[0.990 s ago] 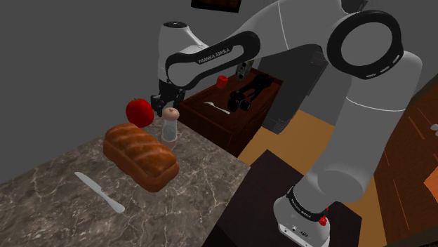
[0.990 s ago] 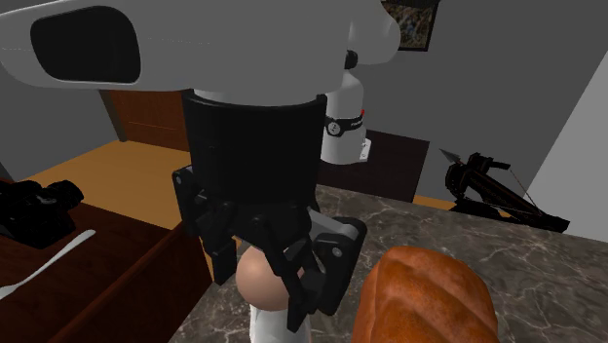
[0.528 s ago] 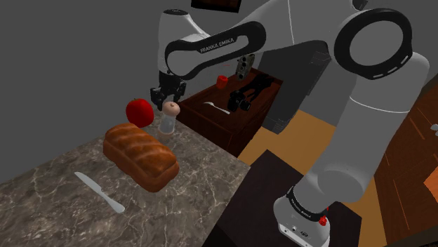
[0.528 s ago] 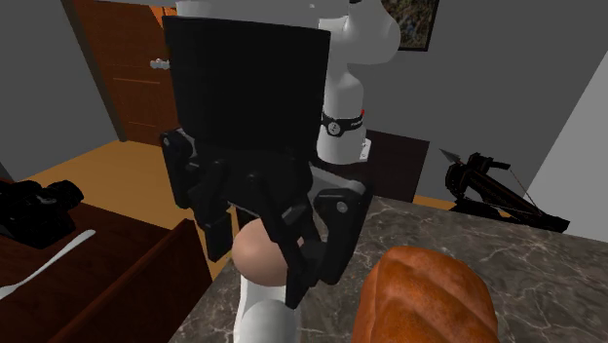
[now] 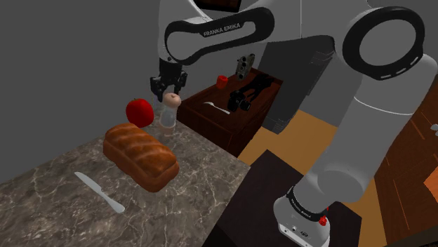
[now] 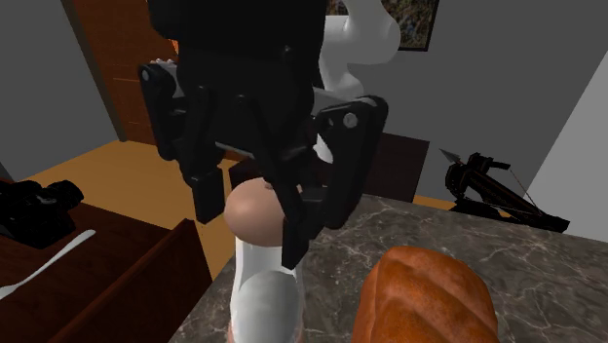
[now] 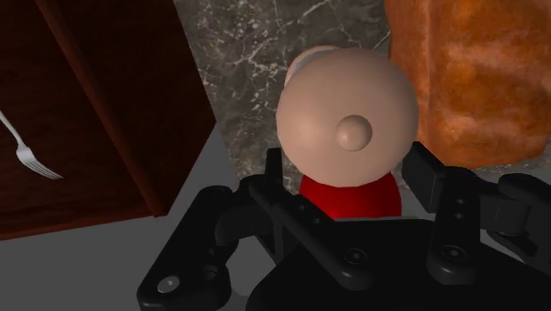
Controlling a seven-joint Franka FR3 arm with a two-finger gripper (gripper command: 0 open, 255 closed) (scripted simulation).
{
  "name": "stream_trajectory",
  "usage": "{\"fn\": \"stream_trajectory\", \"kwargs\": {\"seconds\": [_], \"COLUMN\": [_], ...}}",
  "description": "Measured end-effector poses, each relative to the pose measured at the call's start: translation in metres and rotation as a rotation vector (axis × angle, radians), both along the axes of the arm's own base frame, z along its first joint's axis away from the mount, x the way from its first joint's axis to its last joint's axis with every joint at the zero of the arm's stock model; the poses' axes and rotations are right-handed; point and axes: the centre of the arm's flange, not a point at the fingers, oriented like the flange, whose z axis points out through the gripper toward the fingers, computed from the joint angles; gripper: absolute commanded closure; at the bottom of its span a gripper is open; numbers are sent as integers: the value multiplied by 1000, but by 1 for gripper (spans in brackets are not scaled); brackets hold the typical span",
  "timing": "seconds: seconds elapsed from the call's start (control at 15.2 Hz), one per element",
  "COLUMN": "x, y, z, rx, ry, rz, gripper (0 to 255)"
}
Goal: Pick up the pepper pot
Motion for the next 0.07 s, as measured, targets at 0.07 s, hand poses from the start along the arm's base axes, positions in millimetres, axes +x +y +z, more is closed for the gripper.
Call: {"fn": "stream_trajectory", "kwargs": {"seconds": [0.07], "x": [0], "y": [1], "z": [3], "rx": [0], "ry": [0], "rz": [0], "gripper": [255]}}
